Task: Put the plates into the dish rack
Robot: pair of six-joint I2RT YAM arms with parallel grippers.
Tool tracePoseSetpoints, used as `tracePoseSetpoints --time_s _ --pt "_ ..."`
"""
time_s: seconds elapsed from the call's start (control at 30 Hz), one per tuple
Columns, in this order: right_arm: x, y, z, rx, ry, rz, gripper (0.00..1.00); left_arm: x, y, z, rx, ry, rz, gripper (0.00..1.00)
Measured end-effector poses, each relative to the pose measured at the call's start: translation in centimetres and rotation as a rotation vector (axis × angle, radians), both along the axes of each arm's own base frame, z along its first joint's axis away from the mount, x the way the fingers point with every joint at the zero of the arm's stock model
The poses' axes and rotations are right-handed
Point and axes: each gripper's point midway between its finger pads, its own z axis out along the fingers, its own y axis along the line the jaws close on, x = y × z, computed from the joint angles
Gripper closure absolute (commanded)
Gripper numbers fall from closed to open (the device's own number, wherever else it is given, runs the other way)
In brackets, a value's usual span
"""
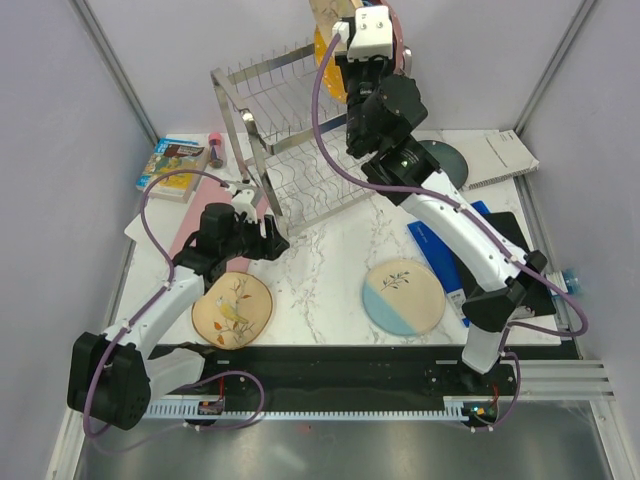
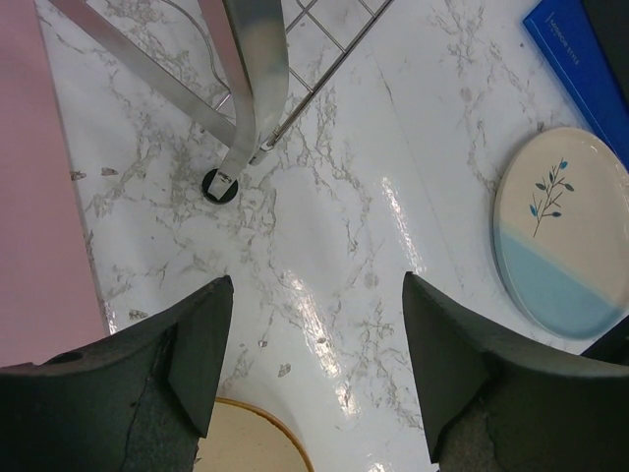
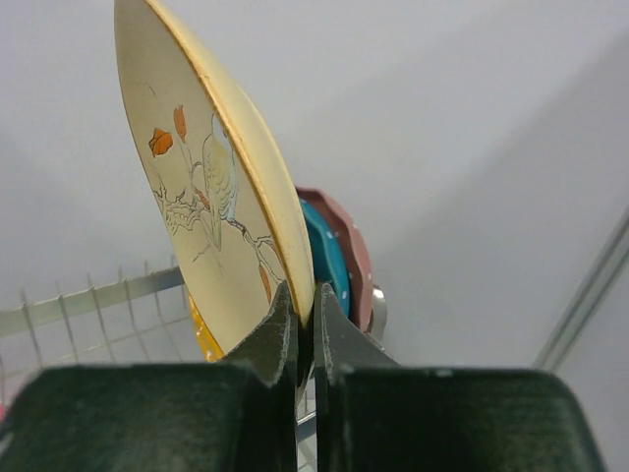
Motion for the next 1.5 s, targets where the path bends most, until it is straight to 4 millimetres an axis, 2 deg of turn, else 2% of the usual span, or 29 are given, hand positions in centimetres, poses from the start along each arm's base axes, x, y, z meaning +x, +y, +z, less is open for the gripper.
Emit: tracePoseSetpoints --time_s 0.17,0.53,0.87,1.17,1.37,1.5 --pt "1.1 -1.0 -0.1 0.039 -0.005 -0.083 1.0 0.1 -0.1 0.1 -0.008 0.002 0.005 0.24" --pt "4.7 -0.5 -4.5 -0.02 0.091 -0.119 1.0 0.2 0.0 -0.2 -0.018 -0.002 0.014 0.24" --pt "5.6 -0.5 -6.0 -0.01 0.134 -0.116 1.0 0.4 0.0 -0.9 -0.025 0.003 0.024 0.24" --pt "6.9 0.6 -8.2 -0.012 0.176 -0.11 1.0 0.5 0.1 -2.2 -0.017 0.032 0.03 0.23" --pt "8.2 1.8 -10.3 -0.032 0.203 -0.126 1.0 0.7 0.1 -2.1 -0.02 0.022 0.033 0.23" --pt "8.7 2.2 -10.7 -0.032 0.201 -0.121 1.0 0.7 0.3 -2.3 -0.018 0.025 0.036 0.23"
